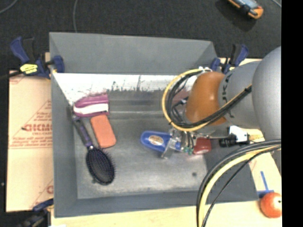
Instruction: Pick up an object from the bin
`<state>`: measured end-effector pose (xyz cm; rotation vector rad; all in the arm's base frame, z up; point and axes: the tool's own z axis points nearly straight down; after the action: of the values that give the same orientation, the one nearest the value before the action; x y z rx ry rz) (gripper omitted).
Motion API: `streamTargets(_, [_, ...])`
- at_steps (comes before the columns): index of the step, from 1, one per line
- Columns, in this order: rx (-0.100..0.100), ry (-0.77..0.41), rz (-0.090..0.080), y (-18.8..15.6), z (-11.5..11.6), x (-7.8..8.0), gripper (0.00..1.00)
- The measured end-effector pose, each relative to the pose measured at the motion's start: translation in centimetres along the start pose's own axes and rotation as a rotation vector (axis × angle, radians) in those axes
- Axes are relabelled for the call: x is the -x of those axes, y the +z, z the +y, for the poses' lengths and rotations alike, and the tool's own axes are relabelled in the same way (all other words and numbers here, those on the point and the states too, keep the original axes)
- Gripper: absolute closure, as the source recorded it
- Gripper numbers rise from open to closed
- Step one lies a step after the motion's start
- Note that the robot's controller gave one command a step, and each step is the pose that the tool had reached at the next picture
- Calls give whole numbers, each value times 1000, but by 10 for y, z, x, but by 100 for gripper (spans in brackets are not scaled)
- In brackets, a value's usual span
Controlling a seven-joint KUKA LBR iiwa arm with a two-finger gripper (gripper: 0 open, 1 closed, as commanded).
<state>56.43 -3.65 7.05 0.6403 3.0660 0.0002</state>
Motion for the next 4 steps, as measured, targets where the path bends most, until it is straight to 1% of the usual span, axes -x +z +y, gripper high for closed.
streamTargets(1, [0, -1, 0, 0, 0, 0, 100])
streamTargets(2, [-2, -3, 8, -37, -1, -2, 100])
streamTargets(3, [2, -4, -3, -75, 0, 2, 100])
streamTargets(4, [2, -7, -2, -87, -1, 2, 100])
